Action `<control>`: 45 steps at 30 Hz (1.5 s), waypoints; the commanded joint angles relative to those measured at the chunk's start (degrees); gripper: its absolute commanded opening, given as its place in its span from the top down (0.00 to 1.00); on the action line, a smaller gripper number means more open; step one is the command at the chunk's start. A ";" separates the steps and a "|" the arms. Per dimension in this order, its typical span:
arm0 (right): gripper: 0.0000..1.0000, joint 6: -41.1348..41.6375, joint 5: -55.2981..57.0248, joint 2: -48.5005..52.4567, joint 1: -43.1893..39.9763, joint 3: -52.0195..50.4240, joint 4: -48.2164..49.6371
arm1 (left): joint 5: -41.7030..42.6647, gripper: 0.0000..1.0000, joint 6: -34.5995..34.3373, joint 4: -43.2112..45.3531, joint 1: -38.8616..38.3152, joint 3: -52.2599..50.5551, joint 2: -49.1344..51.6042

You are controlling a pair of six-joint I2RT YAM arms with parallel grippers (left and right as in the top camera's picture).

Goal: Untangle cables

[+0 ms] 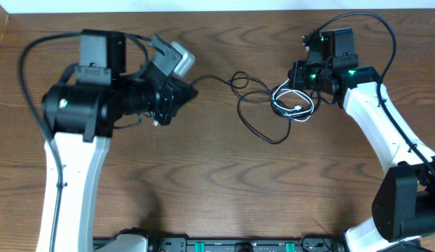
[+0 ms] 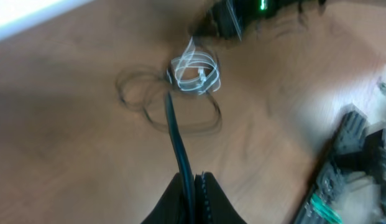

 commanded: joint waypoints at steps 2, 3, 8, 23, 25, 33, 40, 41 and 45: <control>0.46 -0.44 -0.15 0.37 0.37 0.55 -0.13 | -15.26 0.93 -22.80 8.09 0.00 0.44 -4.94; 0.30 -0.44 -0.15 0.37 0.37 0.55 -0.17 | -18.71 0.93 -25.35 8.72 0.00 0.44 -5.40; 0.36 -0.20 5.11 0.70 0.37 0.52 -2.51 | -36.15 0.93 -37.18 6.14 0.00 0.42 -5.38; 0.54 -8.22 7.32 6.86 0.31 0.52 -4.66 | -40.24 0.03 -41.44 0.68 0.00 0.42 5.68; 0.52 -8.22 7.32 6.86 0.26 0.55 -4.92 | -40.24 0.03 -41.42 0.74 0.00 0.42 6.97; 0.53 -12.02 7.54 6.95 0.26 0.52 -7.04 | -30.69 0.12 -39.19 0.94 -0.20 0.42 11.63; 0.57 -25.94 -0.85 7.28 0.44 0.52 -10.25 | -24.57 0.23 -36.70 1.88 -5.79 0.42 19.52; 0.58 -27.34 -2.19 7.41 0.57 0.52 -10.40 | -24.57 0.24 -36.79 2.25 -6.12 0.42 20.13; 0.60 -32.74 -2.73 9.60 2.47 0.33 -10.64 | -24.57 0.23 -38.66 3.58 -6.21 0.42 21.94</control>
